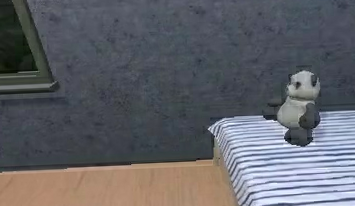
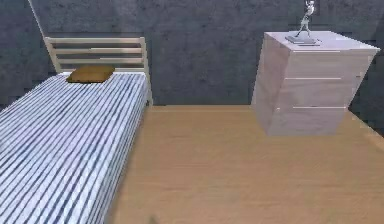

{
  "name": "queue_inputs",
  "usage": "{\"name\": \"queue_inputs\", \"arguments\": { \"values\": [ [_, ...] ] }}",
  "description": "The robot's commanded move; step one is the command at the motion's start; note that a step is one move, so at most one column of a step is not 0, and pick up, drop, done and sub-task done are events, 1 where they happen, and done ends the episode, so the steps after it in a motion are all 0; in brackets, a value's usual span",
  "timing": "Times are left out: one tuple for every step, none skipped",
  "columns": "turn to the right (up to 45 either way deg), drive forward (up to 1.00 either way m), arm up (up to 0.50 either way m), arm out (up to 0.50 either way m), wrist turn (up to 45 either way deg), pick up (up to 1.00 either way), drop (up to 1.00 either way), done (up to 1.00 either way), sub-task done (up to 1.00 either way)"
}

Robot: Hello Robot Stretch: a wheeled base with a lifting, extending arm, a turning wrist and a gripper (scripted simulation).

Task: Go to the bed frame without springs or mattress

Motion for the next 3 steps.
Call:
{"name": "queue_inputs", "arguments": {
  "values": [
    [-45.0, 0.00, 0.00, 0.00, 0.0, 0.00, 0.00, 0.00, 0.00],
    [-12.0, 0.00, 0.00, 0.00, 0.0, 0.00, 0.00, 0.00, 0.00],
    [0.0, 0.45, 0.00, 0.00, 0.0, 0.00, 0.00, 0.00, 0.00]
  ]
}}
